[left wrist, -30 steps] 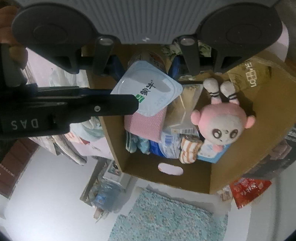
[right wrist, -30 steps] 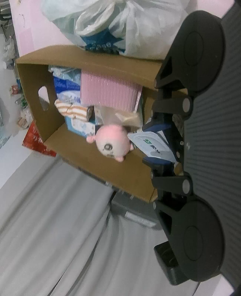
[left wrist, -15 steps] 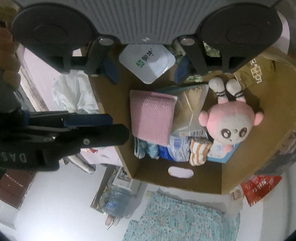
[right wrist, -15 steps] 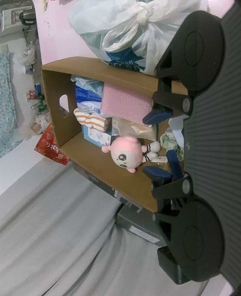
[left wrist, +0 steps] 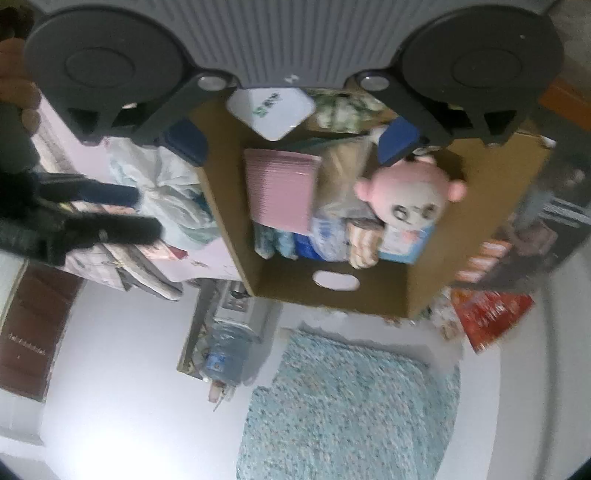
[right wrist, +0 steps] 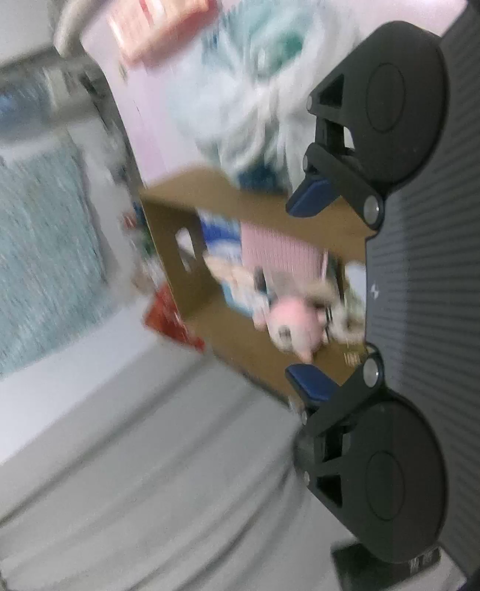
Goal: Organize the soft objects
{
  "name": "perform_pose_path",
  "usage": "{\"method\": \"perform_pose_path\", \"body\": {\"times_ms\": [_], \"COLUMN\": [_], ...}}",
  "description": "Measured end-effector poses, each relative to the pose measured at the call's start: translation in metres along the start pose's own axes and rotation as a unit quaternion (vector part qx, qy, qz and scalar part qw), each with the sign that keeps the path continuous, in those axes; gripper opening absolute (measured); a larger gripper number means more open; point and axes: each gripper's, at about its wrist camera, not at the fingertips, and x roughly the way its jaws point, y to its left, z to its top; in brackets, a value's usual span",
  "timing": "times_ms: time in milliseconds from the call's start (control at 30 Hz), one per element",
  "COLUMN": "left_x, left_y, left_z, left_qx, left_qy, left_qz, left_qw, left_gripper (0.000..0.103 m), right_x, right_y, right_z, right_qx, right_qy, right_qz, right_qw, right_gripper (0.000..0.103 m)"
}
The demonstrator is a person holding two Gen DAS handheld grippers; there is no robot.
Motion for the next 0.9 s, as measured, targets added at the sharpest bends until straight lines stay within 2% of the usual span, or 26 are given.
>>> {"method": "perform_pose_path", "body": {"times_ms": [100,267,467,667,900], "left_x": [-0.016,-0.028,-0.027,-0.032,-0.037], "left_y": [0.006,0.009,0.012,0.013,0.015], "left_z": [-0.001,-0.008,-0.018,-0.023,-0.017], "left_qx": [0.007,0.047,0.049,0.045,0.035], "left_qy": [-0.015,-0.024,-0.009,-0.018,-0.023], "left_qz": [0.026,0.065,0.087,0.102,0.134], "left_qw": [0.9995,0.9964,0.9949,0.9936,0.9900], "left_gripper": [0.103,0.103,0.103,0.103,0.103], "right_x": [-0.014,-0.036,-0.051,-0.056,-0.063], "right_y": [0.000,0.017,0.028,0.050,0.061], "right_z": [-0.012,-0.038,-0.072,-0.095,-0.101], "right_qx": [-0.003,-0.063,-0.083,-0.130,-0.144], "right_qy": [-0.022,-0.061,-0.080,-0.110,-0.131], "right_qz": [-0.071,-0.158,-0.220,-0.305,-0.350], "right_qw": [0.997,0.984,0.969,0.937,0.916], "right_gripper": [0.100,0.102,0.102,0.102,0.102]}}
